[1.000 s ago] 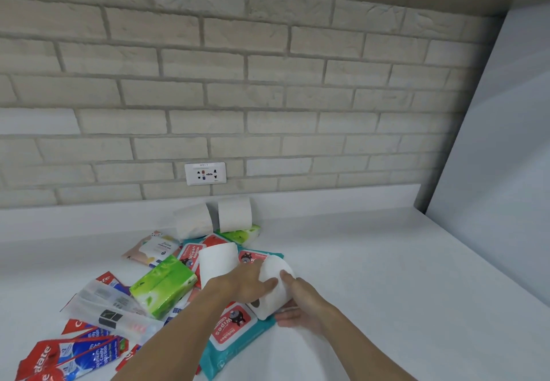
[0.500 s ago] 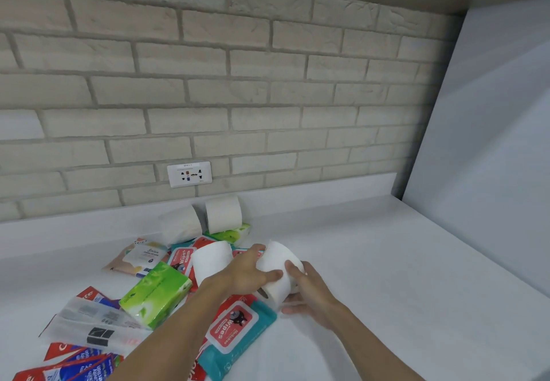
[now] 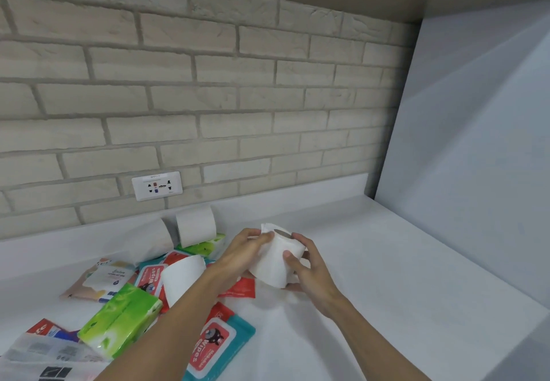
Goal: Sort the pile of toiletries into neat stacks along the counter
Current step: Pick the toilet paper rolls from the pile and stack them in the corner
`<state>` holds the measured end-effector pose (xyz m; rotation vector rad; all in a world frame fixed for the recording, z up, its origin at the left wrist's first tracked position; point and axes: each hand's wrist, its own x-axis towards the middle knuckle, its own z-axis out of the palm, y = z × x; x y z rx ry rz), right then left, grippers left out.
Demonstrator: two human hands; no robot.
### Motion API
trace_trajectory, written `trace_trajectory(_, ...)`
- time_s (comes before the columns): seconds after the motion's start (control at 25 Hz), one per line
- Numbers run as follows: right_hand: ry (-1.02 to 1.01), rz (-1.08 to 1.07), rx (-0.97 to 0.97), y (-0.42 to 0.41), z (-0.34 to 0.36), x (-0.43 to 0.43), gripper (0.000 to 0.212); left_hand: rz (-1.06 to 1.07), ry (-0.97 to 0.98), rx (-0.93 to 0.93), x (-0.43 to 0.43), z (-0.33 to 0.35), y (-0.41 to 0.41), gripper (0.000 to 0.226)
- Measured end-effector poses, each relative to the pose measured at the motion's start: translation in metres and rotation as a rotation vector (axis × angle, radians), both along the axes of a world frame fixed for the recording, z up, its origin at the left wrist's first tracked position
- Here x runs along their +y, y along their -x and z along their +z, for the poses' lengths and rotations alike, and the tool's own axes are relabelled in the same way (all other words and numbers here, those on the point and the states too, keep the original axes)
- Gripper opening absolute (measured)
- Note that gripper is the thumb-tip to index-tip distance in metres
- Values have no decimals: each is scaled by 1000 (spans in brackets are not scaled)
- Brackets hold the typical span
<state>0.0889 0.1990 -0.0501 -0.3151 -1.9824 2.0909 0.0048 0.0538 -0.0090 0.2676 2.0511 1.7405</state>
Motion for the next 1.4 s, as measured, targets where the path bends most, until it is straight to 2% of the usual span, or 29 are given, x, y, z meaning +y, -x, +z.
trace_trajectory(0.28,-77,-3,97,9,8,54,49,158,-111,-82,60,5,14,35)
trace_trajectory(0.52,-54,-37,79,28,11,135,76,241,-167,-55,144,8,28,32)
trace_trajectory(0.72,-98,-62,78,47,11,206,57,310,-208,-35,217,7,41,35)
trace_trajectory(1.08,-122,-148,64,81,25,300,47,393,-202,31,327,11,74,34)
trace_trajectory(1.4,-61,-265,48,121,20,363,46,363,-227,-16,403,-2,114,40)
